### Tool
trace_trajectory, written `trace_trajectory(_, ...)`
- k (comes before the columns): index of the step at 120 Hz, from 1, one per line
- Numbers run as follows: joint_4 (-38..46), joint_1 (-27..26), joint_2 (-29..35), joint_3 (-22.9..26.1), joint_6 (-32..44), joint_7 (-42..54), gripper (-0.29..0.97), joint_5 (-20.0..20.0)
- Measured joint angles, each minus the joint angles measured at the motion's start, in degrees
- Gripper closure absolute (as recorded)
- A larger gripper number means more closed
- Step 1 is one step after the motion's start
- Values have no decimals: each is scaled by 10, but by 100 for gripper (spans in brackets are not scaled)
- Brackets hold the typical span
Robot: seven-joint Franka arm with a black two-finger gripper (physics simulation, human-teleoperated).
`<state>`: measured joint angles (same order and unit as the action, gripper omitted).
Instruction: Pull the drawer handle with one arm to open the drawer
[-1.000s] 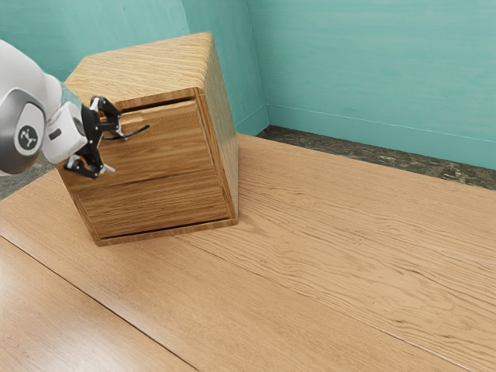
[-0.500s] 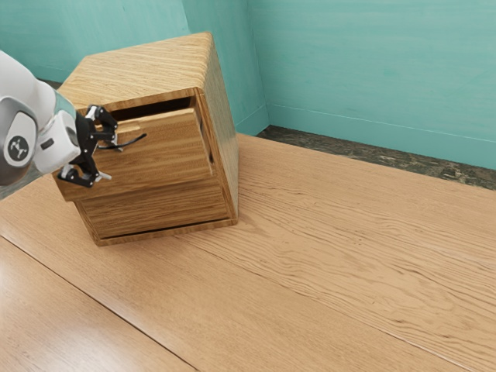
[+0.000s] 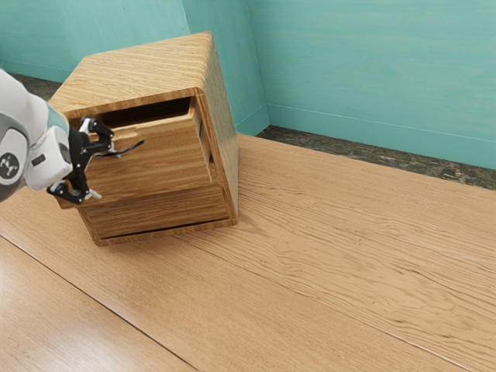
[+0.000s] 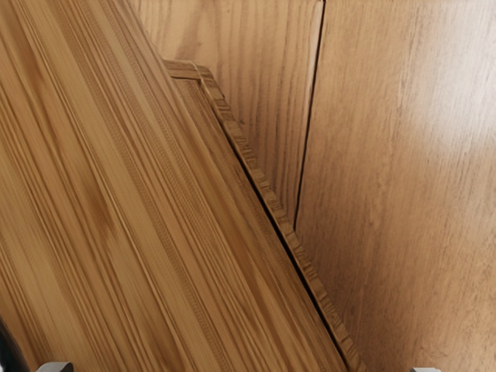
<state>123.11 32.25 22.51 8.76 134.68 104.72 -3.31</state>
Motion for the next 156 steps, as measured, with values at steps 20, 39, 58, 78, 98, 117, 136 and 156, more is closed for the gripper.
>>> trace_trajectory(20,19,0,19,0,1,0,24,0)
trace_trajectory(39,32,-1,33,1,1,0,23,0)
trace_trajectory(58,57,-2,61,1,1,0,22,2)
trace_trajectory(78,68,-4,74,1,2,-1,23,0)
trace_trajectory(98,82,-6,96,1,-1,-1,30,1)
trace_trajectory(117,93,-7,118,1,-7,-1,37,2)
trace_trajectory(136,95,-7,127,1,-16,-2,40,4)
trace_trajectory(156,100,-7,136,0,-21,-3,42,6)
